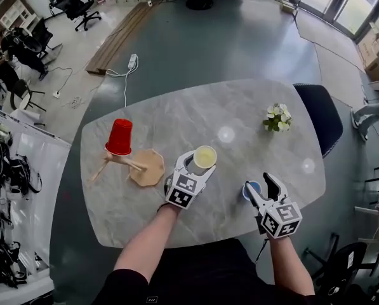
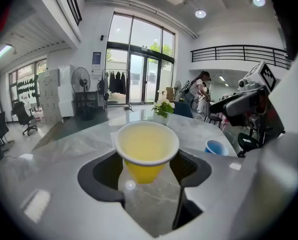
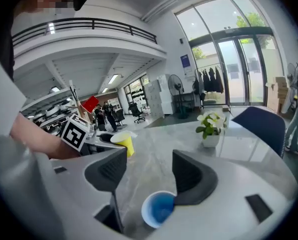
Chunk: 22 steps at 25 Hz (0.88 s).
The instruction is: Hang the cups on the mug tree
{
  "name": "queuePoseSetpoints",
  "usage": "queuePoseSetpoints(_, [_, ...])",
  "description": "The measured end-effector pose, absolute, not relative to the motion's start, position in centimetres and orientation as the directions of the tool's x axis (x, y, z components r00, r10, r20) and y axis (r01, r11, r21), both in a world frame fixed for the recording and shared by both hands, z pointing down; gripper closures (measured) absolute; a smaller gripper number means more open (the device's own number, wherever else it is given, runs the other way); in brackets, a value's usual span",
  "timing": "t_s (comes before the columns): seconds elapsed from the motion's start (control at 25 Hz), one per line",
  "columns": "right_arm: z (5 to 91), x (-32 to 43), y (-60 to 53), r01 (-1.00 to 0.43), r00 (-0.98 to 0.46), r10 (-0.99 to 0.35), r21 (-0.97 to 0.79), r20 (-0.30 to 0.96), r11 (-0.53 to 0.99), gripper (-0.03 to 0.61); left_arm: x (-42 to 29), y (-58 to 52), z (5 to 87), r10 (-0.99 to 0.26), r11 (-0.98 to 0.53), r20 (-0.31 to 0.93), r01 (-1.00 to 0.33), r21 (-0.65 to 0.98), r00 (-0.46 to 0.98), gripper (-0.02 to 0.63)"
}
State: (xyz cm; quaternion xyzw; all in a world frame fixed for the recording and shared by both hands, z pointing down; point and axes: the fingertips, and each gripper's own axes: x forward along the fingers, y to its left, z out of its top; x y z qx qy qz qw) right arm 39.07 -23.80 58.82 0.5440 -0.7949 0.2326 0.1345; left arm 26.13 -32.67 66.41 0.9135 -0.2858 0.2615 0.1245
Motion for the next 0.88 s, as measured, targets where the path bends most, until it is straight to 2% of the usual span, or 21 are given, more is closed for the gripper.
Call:
queuePoseSetpoints(0.4, [55.5,29.6,-27.7,-0.857,-0.514,-0.751,-0.217,0.414,0.467,0.308,16.7,-30.3,60.0,-0.572,-0.732,0.488,-0.679,0.058,0.659,0.314])
queuePoseSetpoints(0.88, [51.3,12.9,-25.7,-0.821,-0.57,-0.749,-0.203,0.338,0.533,0.308,1.5,-25.5,56.6,-0.604,-0.716,0.454,-0.696,0.053,0.655,0.318])
